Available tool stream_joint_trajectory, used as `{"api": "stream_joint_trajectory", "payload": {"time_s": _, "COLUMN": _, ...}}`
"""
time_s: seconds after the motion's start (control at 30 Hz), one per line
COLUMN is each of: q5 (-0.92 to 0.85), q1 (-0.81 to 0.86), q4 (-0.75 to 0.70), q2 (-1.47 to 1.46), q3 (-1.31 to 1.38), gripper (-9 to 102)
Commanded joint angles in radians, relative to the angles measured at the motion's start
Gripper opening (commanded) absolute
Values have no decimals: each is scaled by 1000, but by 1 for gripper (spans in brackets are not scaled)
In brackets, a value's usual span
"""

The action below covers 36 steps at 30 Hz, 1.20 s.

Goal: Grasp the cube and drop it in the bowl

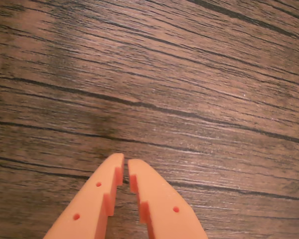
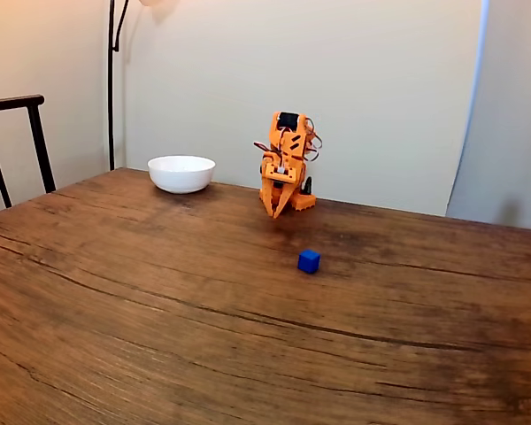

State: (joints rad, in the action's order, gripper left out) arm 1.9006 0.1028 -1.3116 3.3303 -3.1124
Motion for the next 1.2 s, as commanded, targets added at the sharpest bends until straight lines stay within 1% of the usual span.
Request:
{"api": "stream_joint_trajectory", "payload": {"time_s": 0.0, "q5": -12, "q1": -5, "q4": 18, "q2": -8, "q3": 2, "gripper": -1}}
{"api": "stream_joint_trajectory", "payload": {"time_s": 0.07, "q5": -12, "q1": -14, "q4": 28, "q2": -8, "q3": 17, "gripper": -1}}
{"api": "stream_joint_trajectory", "payload": {"time_s": 0.23, "q5": 0, "q1": -38, "q4": 124, "q2": -8, "q3": 115, "gripper": -1}}
{"api": "stream_joint_trajectory", "payload": {"time_s": 0.6, "q5": -18, "q1": -34, "q4": 133, "q2": -15, "q3": 334, "gripper": -1}}
{"api": "stream_joint_trajectory", "payload": {"time_s": 0.87, "q5": -189, "q1": -49, "q4": 232, "q2": -23, "q3": 419, "gripper": 0}}
{"api": "stream_joint_trajectory", "payload": {"time_s": 1.0, "q5": -192, "q1": -55, "q4": 278, "q2": -26, "q3": 457, "gripper": 0}}
{"api": "stream_joint_trajectory", "payload": {"time_s": 1.17, "q5": -186, "q1": -54, "q4": 270, "q2": -69, "q3": 538, "gripper": 0}}
